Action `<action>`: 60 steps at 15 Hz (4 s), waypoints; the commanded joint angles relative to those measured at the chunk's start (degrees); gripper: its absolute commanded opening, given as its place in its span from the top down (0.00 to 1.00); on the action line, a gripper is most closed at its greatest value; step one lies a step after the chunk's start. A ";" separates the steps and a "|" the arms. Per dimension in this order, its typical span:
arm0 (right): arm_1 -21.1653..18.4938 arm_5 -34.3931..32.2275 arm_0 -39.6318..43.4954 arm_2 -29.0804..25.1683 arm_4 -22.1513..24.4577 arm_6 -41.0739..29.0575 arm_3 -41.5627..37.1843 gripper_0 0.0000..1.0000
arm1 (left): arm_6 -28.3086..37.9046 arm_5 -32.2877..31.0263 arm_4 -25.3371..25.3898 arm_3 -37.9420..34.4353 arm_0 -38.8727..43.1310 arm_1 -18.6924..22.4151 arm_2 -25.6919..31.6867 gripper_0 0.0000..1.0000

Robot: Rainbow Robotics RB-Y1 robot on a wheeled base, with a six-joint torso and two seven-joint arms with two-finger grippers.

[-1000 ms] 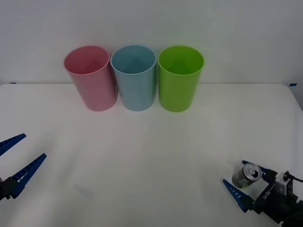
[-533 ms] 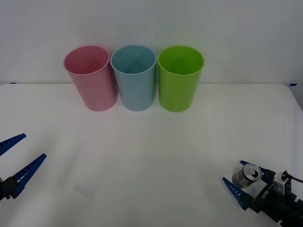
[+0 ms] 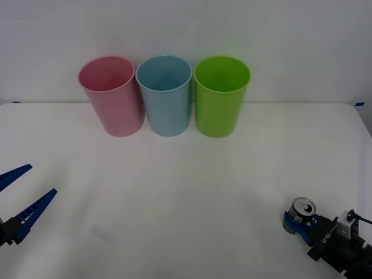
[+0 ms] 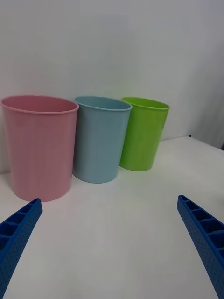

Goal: Grasp the object on the table and drop it into the matching bin: aluminum can to the light blue bin, PET bottle to the pink bin.

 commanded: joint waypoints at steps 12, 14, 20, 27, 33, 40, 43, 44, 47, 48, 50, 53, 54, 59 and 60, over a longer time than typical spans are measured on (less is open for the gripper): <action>0.00 1.22 0.53 2.13 -2.33 -6.08 -9.66 1.00 | 0.00 0.00 0.00 0.00 0.00 0.00 0.00 0.00; -0.09 2.62 0.71 3.19 -2.33 -9.59 -13.35 1.00 | 0.00 0.00 0.00 0.00 0.00 0.00 0.00 0.00; -0.26 9.48 0.71 7.06 -1.89 -18.56 -25.39 1.00 | 0.00 0.00 0.00 0.00 0.00 0.00 0.00 0.00; -3.51 21.17 -1.76 13.21 -1.62 -24.53 -37.87 1.00 | 0.00 0.00 0.00 0.00 0.00 0.00 0.00 0.00; -3.60 23.10 -10.72 15.14 3.48 -34.90 -38.22 1.00 | 0.00 0.00 0.00 0.00 0.00 0.00 0.00 0.00; -3.34 31.45 -21.44 20.33 8.31 -39.74 -35.32 1.00 | 0.00 0.00 0.00 0.00 0.00 0.00 0.00 0.00; -0.44 31.45 -27.60 20.68 11.47 -39.91 -29.61 1.00 | 0.00 0.00 0.00 0.00 0.00 0.00 0.00 0.00; 0.88 31.45 -29.79 20.77 12.62 -40.09 -27.50 1.00 | 0.00 0.00 0.00 0.00 0.00 0.00 0.00 0.00; 4.57 31.45 -36.30 20.77 15.69 -40.62 -20.64 1.00 | 0.00 0.00 0.00 0.00 0.00 0.00 0.00 0.00; 5.72 31.45 -38.32 20.77 16.57 -40.62 -18.45 1.00 | 0.00 0.00 0.00 0.00 0.00 0.00 0.00 0.00; 8.35 31.45 -42.54 20.24 18.42 -40.62 -13.35 1.00 | 0.00 0.00 0.00 0.00 0.00 0.00 0.00 0.00; 12.57 31.54 -47.63 18.13 22.64 -40.53 -7.72 1.00 | 0.00 0.00 0.00 0.00 0.00 0.00 0.00 0.00; 14.07 31.80 -49.48 17.25 24.04 -40.27 -5.53 1.00 | 0.00 0.00 0.00 0.00 0.00 0.00 0.00 0.00; 20.74 38.83 -55.46 14.61 30.63 -38.95 2.56 1.00 | 0.00 0.00 0.00 0.00 0.00 0.00 0.00 0.00; 21.80 40.33 -56.51 14.53 31.07 -38.68 3.97 1.00 | 0.00 0.00 0.00 0.00 0.00 0.00 0.00 0.00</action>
